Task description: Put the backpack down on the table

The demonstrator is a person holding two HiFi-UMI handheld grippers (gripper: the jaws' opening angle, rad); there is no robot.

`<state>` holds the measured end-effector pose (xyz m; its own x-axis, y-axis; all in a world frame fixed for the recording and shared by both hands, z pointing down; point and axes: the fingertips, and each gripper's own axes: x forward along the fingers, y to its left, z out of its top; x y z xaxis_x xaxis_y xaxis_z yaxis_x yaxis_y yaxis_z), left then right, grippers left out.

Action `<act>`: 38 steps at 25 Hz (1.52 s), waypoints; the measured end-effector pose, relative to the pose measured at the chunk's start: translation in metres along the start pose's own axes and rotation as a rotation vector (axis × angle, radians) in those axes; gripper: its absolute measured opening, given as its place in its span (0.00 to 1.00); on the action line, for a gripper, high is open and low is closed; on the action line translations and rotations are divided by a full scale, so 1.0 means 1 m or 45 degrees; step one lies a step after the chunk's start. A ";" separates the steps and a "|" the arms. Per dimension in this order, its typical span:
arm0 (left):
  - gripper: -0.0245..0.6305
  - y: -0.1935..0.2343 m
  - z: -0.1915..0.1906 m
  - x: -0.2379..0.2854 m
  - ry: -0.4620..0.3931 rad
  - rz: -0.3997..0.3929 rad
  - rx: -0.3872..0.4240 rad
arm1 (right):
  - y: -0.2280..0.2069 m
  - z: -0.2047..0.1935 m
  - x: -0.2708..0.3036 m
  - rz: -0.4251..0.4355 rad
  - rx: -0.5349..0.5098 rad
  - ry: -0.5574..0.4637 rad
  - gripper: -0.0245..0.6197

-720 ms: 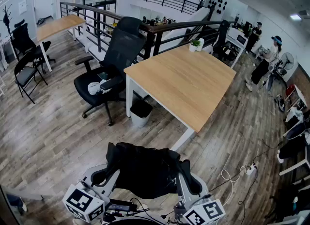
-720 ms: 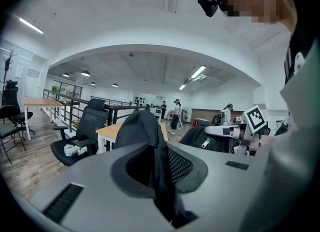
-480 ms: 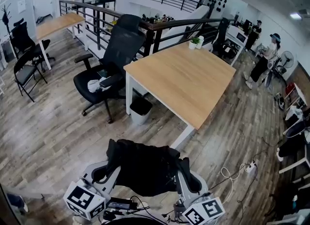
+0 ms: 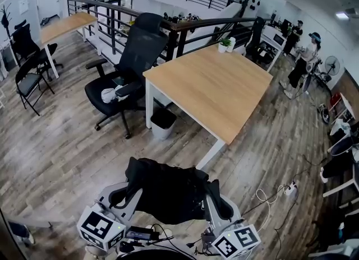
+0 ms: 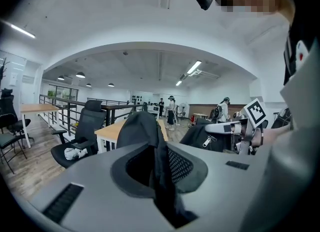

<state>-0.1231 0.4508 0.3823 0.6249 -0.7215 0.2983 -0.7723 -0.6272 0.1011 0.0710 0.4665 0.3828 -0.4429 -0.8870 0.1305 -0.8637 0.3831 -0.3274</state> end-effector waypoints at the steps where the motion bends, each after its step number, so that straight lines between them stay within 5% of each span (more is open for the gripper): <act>1: 0.11 -0.001 0.000 0.000 0.002 -0.002 0.006 | 0.000 -0.001 0.000 -0.002 0.001 0.002 0.15; 38: 0.11 0.026 0.007 -0.012 -0.024 -0.099 0.084 | 0.037 -0.008 0.020 -0.077 -0.015 -0.044 0.15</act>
<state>-0.1499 0.4413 0.3748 0.6852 -0.6748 0.2742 -0.7125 -0.6991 0.0602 0.0283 0.4653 0.3807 -0.3817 -0.9168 0.1172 -0.8915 0.3317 -0.3087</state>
